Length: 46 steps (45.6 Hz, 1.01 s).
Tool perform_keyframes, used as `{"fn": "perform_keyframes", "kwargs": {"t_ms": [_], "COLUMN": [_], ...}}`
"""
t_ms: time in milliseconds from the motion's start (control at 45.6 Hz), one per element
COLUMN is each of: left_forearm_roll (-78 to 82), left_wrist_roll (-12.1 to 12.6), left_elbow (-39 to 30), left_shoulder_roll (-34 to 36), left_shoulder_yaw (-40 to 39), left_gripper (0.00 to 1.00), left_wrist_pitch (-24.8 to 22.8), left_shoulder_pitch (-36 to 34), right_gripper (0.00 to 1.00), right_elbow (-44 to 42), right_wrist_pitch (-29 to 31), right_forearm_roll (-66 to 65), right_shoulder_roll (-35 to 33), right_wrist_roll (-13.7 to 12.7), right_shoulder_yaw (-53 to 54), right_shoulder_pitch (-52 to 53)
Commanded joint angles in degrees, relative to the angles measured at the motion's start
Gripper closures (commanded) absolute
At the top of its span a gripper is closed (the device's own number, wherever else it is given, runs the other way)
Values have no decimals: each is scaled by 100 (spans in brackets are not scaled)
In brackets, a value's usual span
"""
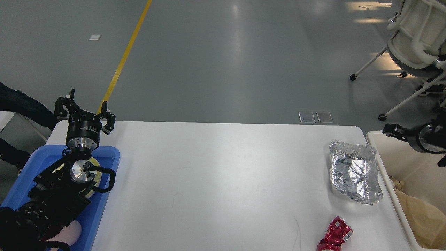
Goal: Tidy desktop
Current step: 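Move the right gripper to the crumpled foil and grasp it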
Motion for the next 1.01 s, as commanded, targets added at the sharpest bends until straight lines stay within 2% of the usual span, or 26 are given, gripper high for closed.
{"fn": "perform_keyframes", "kwargs": {"t_ms": [0, 197, 351, 460, 592, 680, 986], "left_forearm_roll": [-2, -2, -2, -2, -2, -2, -2], "left_wrist_roll": [0, 0, 0, 0, 0, 0, 0], "left_elbow": [-8, -8, 1, 1, -8, 1, 1], "left_shoulder_roll": [-3, -3, 6, -2, -3, -3, -3], "left_shoulder_yaw": [0, 0, 0, 0, 0, 0, 0], "left_gripper": [4, 4, 4, 4, 4, 4, 4], "left_wrist_pitch": [0, 0, 0, 0, 0, 0, 0], "left_shoulder_pitch": [0, 0, 0, 0, 0, 0, 0], "right_gripper": [0, 0, 0, 0, 0, 0, 0], "right_elbow": [806, 1510, 1554, 1563, 1502, 1362, 737], "right_wrist_pitch": [397, 1732, 3455, 4071, 3976, 3695, 1648], "right_forearm_roll": [-4, -4, 31, 31, 22, 22, 14], "right_shoulder_roll": [336, 706, 978, 1093, 1066, 1023, 768], "right_wrist_roll": [1, 1, 45, 45, 36, 36, 27], "right_shoulder_yaw": [-419, -507, -463, -419, -419, -454, -490], "right_shoulder_pitch": [1140, 2433, 3145, 3339, 3050, 2523, 431]}}
